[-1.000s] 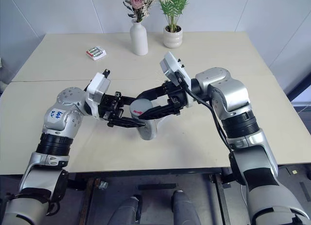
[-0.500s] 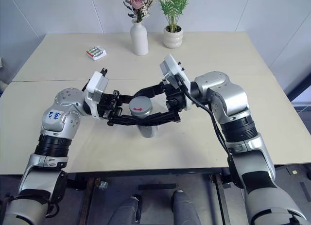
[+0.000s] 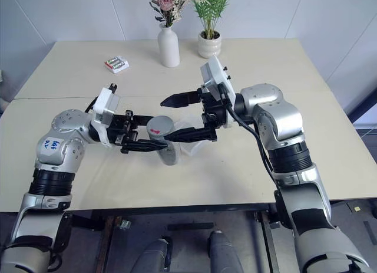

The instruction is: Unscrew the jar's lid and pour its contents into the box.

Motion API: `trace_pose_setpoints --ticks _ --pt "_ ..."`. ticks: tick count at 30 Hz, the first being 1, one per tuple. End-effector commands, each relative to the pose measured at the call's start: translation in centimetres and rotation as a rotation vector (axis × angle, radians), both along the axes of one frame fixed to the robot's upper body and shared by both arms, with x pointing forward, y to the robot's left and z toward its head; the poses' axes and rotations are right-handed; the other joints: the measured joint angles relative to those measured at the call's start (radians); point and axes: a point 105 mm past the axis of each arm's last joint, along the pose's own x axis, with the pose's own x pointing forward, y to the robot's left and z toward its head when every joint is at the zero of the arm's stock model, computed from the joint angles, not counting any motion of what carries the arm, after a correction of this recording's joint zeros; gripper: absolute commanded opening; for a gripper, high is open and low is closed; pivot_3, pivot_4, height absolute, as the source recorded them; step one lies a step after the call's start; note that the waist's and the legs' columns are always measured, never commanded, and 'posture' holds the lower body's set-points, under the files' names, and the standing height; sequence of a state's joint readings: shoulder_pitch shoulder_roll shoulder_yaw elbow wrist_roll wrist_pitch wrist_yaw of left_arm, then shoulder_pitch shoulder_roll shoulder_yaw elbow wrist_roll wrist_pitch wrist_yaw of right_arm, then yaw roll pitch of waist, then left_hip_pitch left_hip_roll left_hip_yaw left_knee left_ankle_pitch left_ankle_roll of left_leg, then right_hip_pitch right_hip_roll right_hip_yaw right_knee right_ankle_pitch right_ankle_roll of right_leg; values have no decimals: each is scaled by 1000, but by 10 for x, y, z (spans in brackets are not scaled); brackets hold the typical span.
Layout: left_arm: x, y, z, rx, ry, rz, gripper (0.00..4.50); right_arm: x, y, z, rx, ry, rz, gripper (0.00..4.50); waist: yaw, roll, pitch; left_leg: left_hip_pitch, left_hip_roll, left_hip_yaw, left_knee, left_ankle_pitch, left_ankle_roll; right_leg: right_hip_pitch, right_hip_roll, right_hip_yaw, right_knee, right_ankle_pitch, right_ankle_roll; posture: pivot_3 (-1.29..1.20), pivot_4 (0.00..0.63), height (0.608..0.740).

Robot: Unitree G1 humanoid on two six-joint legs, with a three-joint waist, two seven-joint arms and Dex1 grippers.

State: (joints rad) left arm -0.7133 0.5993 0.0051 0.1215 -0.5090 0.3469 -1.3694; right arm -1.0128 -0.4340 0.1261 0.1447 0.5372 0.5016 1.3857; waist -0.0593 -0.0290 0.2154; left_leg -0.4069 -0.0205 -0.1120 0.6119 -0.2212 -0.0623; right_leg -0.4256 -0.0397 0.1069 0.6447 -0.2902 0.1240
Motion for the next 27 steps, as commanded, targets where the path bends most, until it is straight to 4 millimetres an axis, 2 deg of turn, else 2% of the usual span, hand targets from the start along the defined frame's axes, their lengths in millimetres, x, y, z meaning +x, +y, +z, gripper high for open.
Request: trace_pose_setpoints --ticks 1,4,8,14,21,27 --pt "-6 2 9 -6 -52 -3 2460 -6 -2 16 64 -67 -5 4475 0 0 0 0 0 0 0 0 0 0 0 0 0 0 0 0 150 740" --pt "-5 3 9 -8 -56 10 2460 -4 -2 16 75 -64 -47 4475 1 0 0 0 0 0 0 0 0 0 0 0 0 0 0 0 150 740" --pt "-1 0 10 -15 -62 24 2460 -15 3 10 88 -26 -64 4475 2 0 0 0 0 0 0 0 0 0 0 0 0 0 0 0 150 740" --pt "4 -4 11 -12 -68 32 2460 -15 14 0 71 -20 -149 4475 1 0 0 0 0 0 0 0 0 0 0 0 1 0 0 0 150 740" --pt "5 -9 11 -9 -71 18 2460 -12 26 -3 79 -5 -192 4475 1 0 0 0 0 0 0 0 0 0 0 0 0 0 0 0 150 740" --pt "5 -10 10 -13 -68 20 2460 -1 34 -13 31 2 -223 4475 1 0 0 0 0 0 0 0 0 0 0 0 1 0 0 0 150 740"
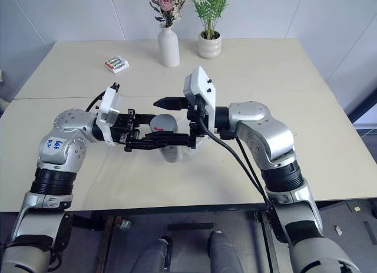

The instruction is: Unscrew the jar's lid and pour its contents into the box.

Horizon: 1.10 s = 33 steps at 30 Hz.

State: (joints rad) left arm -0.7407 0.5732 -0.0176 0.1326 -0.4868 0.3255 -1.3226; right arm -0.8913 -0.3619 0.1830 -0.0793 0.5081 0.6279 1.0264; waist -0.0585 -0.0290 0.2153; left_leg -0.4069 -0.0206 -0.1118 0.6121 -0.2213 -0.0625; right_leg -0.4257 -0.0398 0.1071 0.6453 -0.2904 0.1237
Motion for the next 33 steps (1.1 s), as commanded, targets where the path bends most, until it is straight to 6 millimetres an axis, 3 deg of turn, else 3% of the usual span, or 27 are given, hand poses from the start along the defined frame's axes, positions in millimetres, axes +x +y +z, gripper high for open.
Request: trace_pose_setpoints --ticks 1,16,33 --pt "-1 0 8 -10 -39 -2 2460 0 6 7 2 -45 4 4475 0 0 0 0 0 0 0 0 0 0 0 0 0 0 0 0 150 740" --pt "-4 2 6 -9 -30 5 2460 10 4 13 27 -45 -43 4475 -1 0 0 0 0 0 0 0 0 0 0 0 0 0 0 0 150 740" --pt "-4 3 6 -15 -31 12 2460 16 -40 16 34 -17 -93 4475 0 0 0 0 0 0 0 0 0 0 0 0 0 0 0 0 150 740"
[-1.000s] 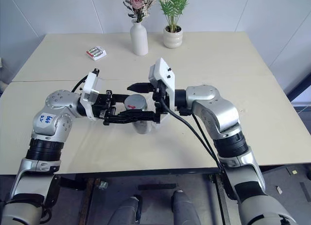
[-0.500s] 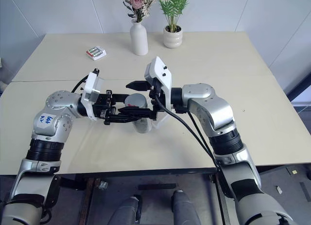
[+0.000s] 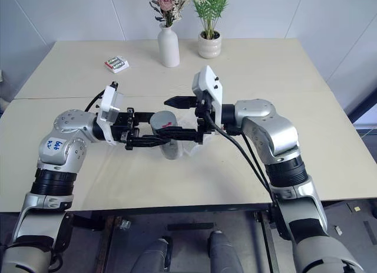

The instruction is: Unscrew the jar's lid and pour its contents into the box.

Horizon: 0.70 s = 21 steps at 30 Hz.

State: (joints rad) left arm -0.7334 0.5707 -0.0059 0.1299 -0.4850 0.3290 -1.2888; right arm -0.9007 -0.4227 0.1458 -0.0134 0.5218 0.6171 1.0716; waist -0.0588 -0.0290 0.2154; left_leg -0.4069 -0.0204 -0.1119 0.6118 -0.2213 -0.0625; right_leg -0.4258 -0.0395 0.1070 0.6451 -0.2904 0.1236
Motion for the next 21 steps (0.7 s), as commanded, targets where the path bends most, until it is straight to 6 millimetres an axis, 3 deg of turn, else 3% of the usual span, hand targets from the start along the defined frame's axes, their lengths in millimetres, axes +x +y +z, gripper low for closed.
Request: trace_pose_setpoints --ticks 1,16,19,21 --pt "-7 1 5 2 -31 -27 2460 5 -21 16 43 -41 -63 4475 0 0 0 0 0 0 0 0 0 0 0 0 0 0 0 0 150 740" --pt "-9 3 5 2 -27 -19 2460 17 -72 10 29 0 -203 4475 2 0 0 0 0 1 0 0 0 0 0 1 0 0 0 0 150 740" --pt "-8 4 5 3 -26 -15 2460 7 -67 15 53 1 -154 4475 0 0 0 0 0 1 0 0 0 0 0 1 0 0 0 0 150 740" --pt "-9 4 4 4 -25 -13 2460 -2 -51 22 81 -10 -110 4475 -1 0 0 0 0 1 0 0 0 0 0 1 0 0 0 0 150 740"
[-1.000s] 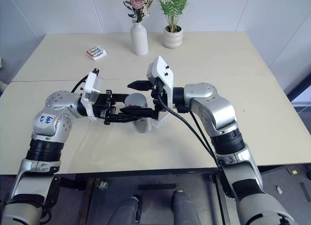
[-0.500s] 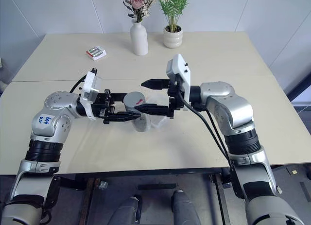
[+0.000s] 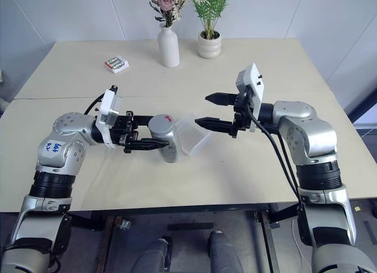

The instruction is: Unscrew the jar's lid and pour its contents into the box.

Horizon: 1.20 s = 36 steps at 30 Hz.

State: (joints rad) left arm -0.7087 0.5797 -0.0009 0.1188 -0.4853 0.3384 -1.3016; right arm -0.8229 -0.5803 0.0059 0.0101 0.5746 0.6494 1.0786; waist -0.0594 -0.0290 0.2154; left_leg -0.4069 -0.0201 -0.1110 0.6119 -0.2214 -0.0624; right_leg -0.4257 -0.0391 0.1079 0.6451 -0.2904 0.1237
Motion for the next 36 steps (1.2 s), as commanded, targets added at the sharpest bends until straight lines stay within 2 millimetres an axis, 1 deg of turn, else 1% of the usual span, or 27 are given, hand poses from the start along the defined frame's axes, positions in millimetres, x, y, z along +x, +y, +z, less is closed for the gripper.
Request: trace_pose_setpoints --ticks 1,3,6,10,12,18,25,31,36 --pt "-6 1 10 -5 -46 -12 2460 -22 24 23 62 -76 93 4475 -1 0 0 0 0 0 0 0 0 0 0 0 0 0 0 0 150 740" --pt "-6 0 10 -6 -43 -12 2460 -31 41 24 72 -82 140 4475 -2 0 0 0 1 0 0 0 0 0 0 0 0 0 0 0 150 740" --pt "-6 -1 9 -6 -41 -12 2460 -38 53 23 77 -79 169 4475 2 0 0 0 0 0 0 0 0 0 0 0 1 0 0 0 150 740" --pt "-7 -1 9 -6 -39 -13 2460 -39 73 17 68 -80 196 4475 4 0 0 0 -1 0 1 0 0 0 -1 0 0 0 0 0 150 740" --pt "-7 -2 10 -7 -39 -14 2460 -37 77 15 62 -85 192 4475 3 0 0 0 -1 0 0 0 0 0 -1 0 0 0 0 0 150 740" --pt "-7 0 10 -4 -39 -13 2460 -27 87 10 35 -106 160 4475 1 0 0 0 0 0 0 0 0 0 -1 0 0 0 0 0 150 740" --pt "-7 0 10 -4 -37 -10 2460 -25 96 8 21 -115 178 4475 1 0 0 0 0 0 0 0 0 0 0 0 0 0 0 0 150 740" --pt "-7 0 10 -4 -36 -10 2460 -24 97 4 -7 -110 173 4475 1 0 0 0 0 0 0 0 0 0 0 0 0 0 0 0 150 740" --pt "-8 0 10 -5 -36 -10 2460 -18 88 5 -14 -114 139 4475 1 0 0 0 0 0 0 0 0 0 0 0 0 0 0 0 150 740"
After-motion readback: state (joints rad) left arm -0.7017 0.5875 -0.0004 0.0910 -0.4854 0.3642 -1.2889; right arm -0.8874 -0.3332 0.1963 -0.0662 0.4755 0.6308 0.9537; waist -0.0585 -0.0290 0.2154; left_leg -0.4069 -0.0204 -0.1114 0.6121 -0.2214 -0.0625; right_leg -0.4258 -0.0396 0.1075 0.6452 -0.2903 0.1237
